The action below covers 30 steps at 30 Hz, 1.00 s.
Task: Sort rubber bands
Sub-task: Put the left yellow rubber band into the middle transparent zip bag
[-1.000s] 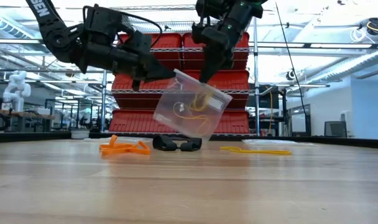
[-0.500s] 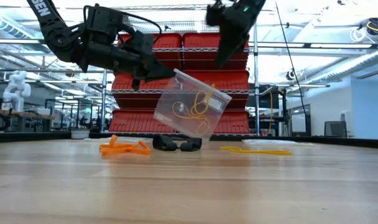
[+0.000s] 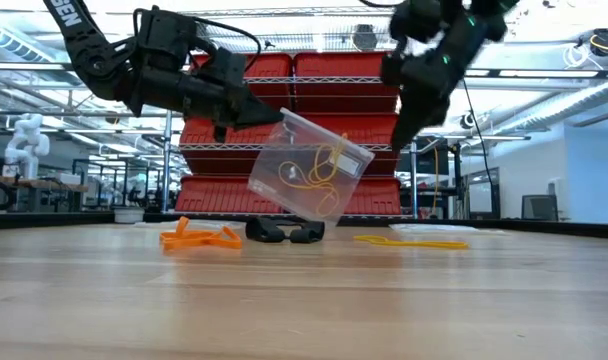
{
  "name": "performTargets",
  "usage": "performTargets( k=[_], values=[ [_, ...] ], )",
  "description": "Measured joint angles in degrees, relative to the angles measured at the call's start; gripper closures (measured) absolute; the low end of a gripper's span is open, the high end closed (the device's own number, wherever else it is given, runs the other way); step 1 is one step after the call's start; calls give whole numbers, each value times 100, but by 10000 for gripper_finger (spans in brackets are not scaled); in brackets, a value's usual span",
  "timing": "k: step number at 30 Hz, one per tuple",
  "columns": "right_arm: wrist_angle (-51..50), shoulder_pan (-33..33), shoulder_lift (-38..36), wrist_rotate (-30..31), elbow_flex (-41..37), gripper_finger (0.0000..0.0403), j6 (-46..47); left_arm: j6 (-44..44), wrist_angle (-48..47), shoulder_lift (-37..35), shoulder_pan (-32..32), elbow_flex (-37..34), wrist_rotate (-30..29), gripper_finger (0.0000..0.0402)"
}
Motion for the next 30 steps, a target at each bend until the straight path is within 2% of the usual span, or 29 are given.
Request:
performTargets(
  k=[5,7,10,13,18,19,25,30],
  values=[
    [2894,5,-564,66,-1653,215,63,-2,-4,0,0,0,45,402],
    [3664,19,-566,328,-2092,212,-35,-2,-4,0,0,0,49,402],
    [4302,-4,-444,635,-2429,221,-56,-4,-4,0,0,2,51,402],
    [4625,14,-328,638,-2463,257,-185,-4,-4,-2,2,4,51,402],
    [5089,-6,-156,341,-2463,376,-341,-4,75,-2,25,4,53,402],
    [5121,-4,-132,331,-2461,387,-355,-6,104,-2,35,4,53,402],
    [5056,-9,-304,333,-2423,397,-321,-135,136,-4,55,4,176,402],
    [4480,-41,-501,325,-1906,400,-369,-153,172,-4,-2,4,198,402]
  ],
)
